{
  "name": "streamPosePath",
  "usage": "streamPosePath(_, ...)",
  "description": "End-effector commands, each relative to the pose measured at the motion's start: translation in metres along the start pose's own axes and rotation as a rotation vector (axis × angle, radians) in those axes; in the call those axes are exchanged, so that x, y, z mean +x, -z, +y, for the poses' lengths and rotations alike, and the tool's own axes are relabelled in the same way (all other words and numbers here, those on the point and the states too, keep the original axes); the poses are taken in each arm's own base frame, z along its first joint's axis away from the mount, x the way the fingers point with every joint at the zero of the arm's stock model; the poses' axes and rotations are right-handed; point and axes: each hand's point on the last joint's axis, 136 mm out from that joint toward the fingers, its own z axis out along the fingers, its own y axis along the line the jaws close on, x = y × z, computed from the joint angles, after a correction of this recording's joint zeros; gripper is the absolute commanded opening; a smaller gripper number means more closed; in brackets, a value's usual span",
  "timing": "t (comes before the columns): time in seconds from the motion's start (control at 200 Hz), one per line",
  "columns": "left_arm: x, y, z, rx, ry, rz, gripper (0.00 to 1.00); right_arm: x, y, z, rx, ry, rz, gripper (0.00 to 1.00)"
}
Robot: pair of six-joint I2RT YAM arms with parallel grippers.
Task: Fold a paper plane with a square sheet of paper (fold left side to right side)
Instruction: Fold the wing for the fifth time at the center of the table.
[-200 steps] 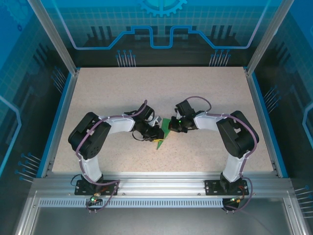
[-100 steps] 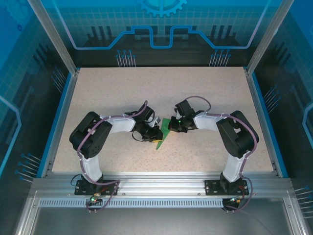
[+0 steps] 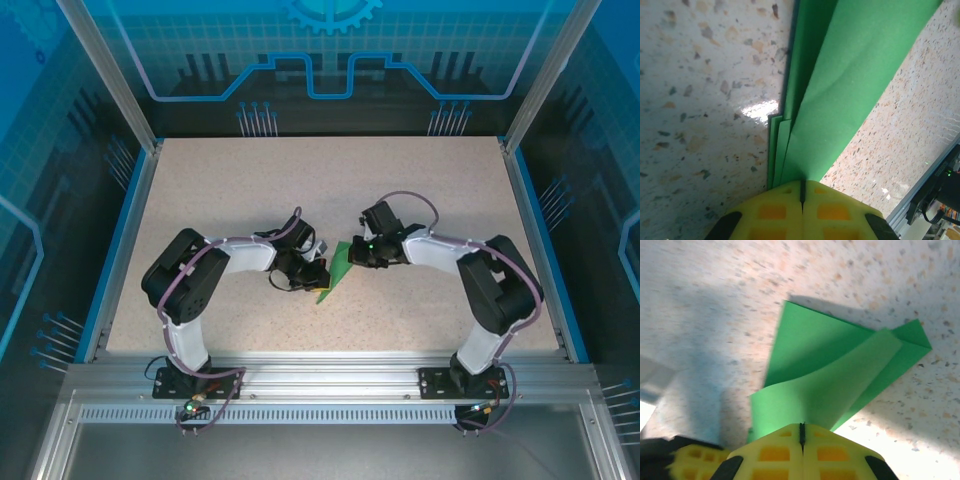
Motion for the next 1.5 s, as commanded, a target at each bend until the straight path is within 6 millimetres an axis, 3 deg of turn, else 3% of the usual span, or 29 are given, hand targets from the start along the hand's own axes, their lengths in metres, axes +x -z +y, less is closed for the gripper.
streamPosePath(0.0, 0.027, -0.014, 0.04, -0.134, 0.058, 0.062, 0.0, 0.003, 0.013, 0.011, -0.062, 0.045, -0.03, 0.0)
streamPosePath(0.23, 0.026, -0.013, 0.039, -0.13, 0.049, 0.058, 0.0, 0.032, 0.001, 0.025, -0.179, 0.074, -0.007, 0.0)
streamPosePath(0.515, 0.025, -0.011, 0.036, -0.126, 0.042, 0.055, 0.0, 0.046, -0.014, 0.04, -0.231, 0.113, 0.027, 0.0)
streamPosePath(0.845, 0.025, -0.01, 0.036, -0.13, 0.037, 0.056, 0.0, 0.05, -0.032, 0.029, -0.184, 0.113, 0.056, 0.0)
streamPosePath(1.19, 0.025, -0.007, 0.036, -0.141, 0.028, 0.058, 0.0, 0.048, -0.041, 0.002, -0.082, 0.124, 0.075, 0.0)
streamPosePath(1.496, 0.026, -0.007, 0.038, -0.152, 0.026, 0.061, 0.0, 0.033, -0.04, -0.01, -0.071, 0.105, 0.059, 0.0)
